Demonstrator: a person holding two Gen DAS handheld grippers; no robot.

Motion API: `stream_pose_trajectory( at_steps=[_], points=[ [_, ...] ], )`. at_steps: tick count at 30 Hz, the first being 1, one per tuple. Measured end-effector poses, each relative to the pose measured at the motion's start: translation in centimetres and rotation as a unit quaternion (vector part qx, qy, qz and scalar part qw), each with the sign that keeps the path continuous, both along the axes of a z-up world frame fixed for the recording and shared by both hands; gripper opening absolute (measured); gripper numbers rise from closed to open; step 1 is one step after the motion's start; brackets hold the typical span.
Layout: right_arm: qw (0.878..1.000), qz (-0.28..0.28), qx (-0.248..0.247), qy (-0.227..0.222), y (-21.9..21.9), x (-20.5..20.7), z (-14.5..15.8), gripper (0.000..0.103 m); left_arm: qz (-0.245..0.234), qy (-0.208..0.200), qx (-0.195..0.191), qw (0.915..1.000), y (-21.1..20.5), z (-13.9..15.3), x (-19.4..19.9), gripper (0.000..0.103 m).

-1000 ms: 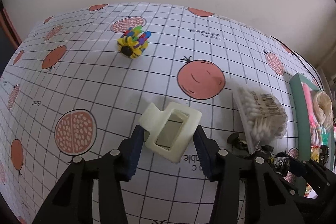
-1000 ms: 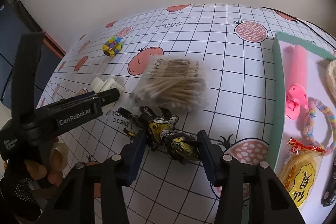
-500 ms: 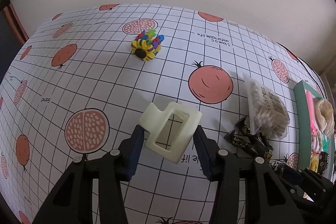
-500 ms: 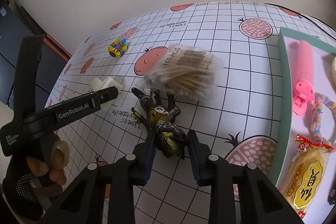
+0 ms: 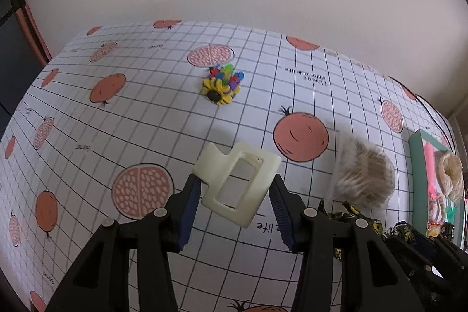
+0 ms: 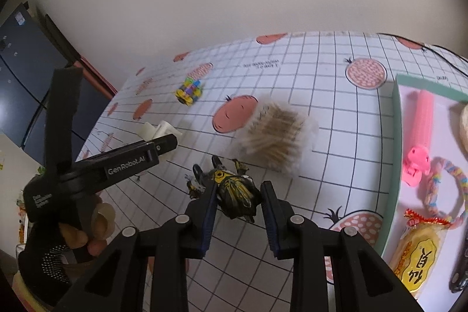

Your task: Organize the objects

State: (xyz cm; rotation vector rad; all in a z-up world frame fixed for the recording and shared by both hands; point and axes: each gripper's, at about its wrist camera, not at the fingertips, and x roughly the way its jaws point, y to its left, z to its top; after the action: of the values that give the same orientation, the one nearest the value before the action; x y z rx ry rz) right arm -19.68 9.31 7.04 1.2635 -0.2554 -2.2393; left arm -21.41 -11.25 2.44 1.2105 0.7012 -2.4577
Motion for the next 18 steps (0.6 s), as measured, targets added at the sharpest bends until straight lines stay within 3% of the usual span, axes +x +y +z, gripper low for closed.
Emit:
stream_pose_trajectory(
  at_steps=[12, 18],
  points=[
    [0.999, -0.015, -0.019, 0.028, 1.2, 0.3, 2.6, 0.032, 0.004, 0.016, -0.018, 0.9997, 0.0, 2.5, 0.6, 0.050],
    [0.998, -0.049, -0.008, 0.039, 3.9, 0.1, 3.3, 0.032, -0.005, 0.024, -0.014, 0.9996, 1.4, 3.6, 0.2, 0.050]
  ],
)
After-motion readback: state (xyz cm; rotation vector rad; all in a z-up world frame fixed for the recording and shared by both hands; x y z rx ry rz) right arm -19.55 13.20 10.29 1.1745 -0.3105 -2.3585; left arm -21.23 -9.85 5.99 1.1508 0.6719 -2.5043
